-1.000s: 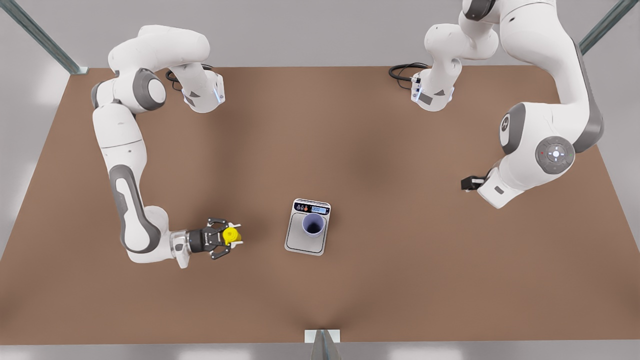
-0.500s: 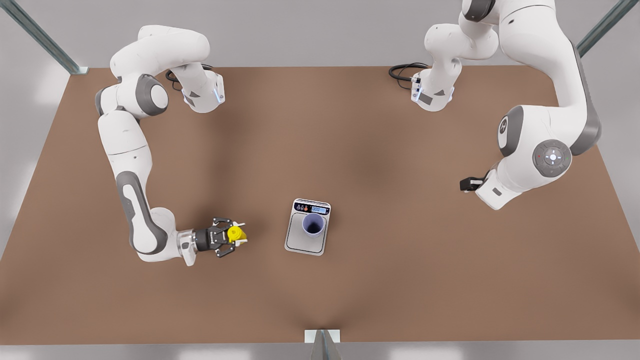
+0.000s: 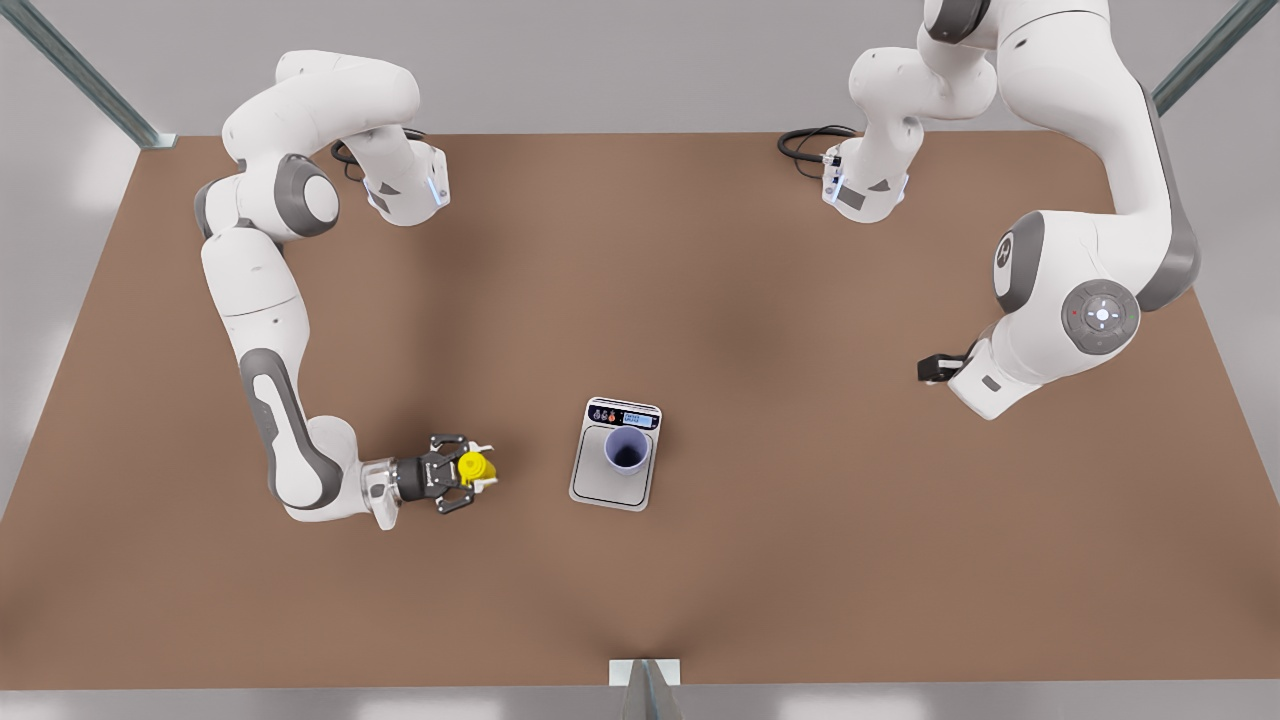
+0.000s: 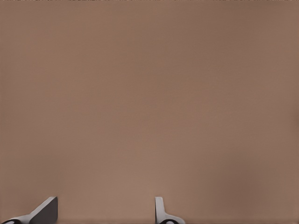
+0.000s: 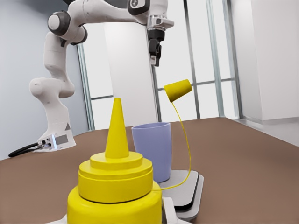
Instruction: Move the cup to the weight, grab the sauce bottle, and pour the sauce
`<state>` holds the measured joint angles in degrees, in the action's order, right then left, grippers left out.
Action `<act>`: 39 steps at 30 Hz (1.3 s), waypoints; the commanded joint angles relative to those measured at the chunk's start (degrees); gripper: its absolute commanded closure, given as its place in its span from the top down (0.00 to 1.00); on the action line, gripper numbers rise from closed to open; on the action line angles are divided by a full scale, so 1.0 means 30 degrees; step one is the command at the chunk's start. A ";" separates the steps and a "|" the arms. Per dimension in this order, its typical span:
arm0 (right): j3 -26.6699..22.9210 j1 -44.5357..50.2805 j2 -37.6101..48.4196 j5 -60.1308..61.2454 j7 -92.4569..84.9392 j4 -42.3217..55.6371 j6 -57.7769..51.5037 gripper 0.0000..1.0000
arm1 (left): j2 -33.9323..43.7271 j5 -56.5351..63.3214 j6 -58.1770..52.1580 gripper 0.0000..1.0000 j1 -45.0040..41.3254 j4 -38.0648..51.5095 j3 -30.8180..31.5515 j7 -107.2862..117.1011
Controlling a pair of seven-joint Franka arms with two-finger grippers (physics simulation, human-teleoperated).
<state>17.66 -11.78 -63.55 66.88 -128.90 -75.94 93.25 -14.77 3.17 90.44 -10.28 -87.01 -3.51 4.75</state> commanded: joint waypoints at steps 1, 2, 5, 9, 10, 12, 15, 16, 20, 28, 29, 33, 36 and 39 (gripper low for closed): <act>0.0001 -0.0027 -0.0028 0.0000 -0.0069 0.0000 0.0000 1.00 | 0.0001 0.0026 0.0001 1.00 0.0000 0.0000 0.0000 0.0000; 0.0001 -0.0028 -0.0028 0.0000 -0.0129 0.0000 0.0000 1.00 | 0.0001 0.0026 0.0001 1.00 0.0000 0.0000 0.0000 0.0000; 0.0001 -0.0028 -0.0116 0.0000 -0.0158 0.0029 0.0000 1.00 | 0.0001 0.0055 0.0001 1.00 0.0000 0.0000 0.0000 0.0000; 0.0001 -0.0028 -0.0116 -0.0029 -0.0187 0.0029 0.0000 1.00 | 0.0001 0.0026 0.0001 1.00 0.0000 0.0000 0.0000 0.0000; 0.0001 -0.0028 -0.0116 -0.0029 -0.0158 0.0029 -0.0029 1.00 | 0.0001 0.0056 0.0001 1.00 0.0000 0.0000 0.0000 0.0000; 0.0001 -0.0027 -0.0116 -0.0029 -0.0187 0.0029 0.0000 1.00 | 0.0001 0.0027 0.0001 1.00 -0.0029 0.0000 0.0000 0.0000; -0.0028 -0.0028 -0.0116 -0.0058 -0.0158 0.0029 0.0000 1.00 | 0.0001 0.0056 0.0001 1.00 -0.0029 0.0000 0.0000 0.0117; 0.0001 -0.0028 -0.0116 -0.0059 -0.0187 0.0029 0.0000 1.00 | 0.0001 0.0085 0.0001 1.00 0.0000 0.0000 0.0000 0.0117; -0.0116 -0.0233 -0.0116 -0.0205 -0.0129 0.0000 -0.0059 1.00 | 0.0001 0.0056 0.0001 1.00 -0.0029 0.0000 0.0000 0.0117; -0.0087 -0.4918 0.0703 -0.5943 0.1684 0.0585 -0.3015 1.00 | 0.0001 0.0056 0.0001 1.00 -0.0468 0.0000 0.0000 0.0352; -0.0028 -0.5506 0.1318 -0.7526 0.3880 0.2398 -0.4479 1.00 | 0.0001 0.0085 0.0030 1.00 -0.0439 0.0000 0.0000 0.0352; 0.0001 -0.2784 0.5654 -1.2154 1.6214 0.6443 -0.5859 1.00 | -0.0028 0.0056 0.0030 1.00 -0.0468 0.0000 0.0000 0.0352; -0.0496 0.2168 1.0195 -2.0563 2.7694 0.6594 -0.4307 1.00 | 0.0001 0.0085 0.0030 1.00 -0.0468 0.0000 0.0000 0.0352; -0.1082 0.2258 1.4882 -2.3496 4.3781 0.1260 -0.3485 1.00 | -0.0028 0.0085 0.0030 1.00 -0.0468 0.0001 0.0000 0.0352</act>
<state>13.05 -5.18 -16.91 -3.21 6.23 -72.30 80.32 -14.78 3.39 90.53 -11.69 -86.99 -3.51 5.78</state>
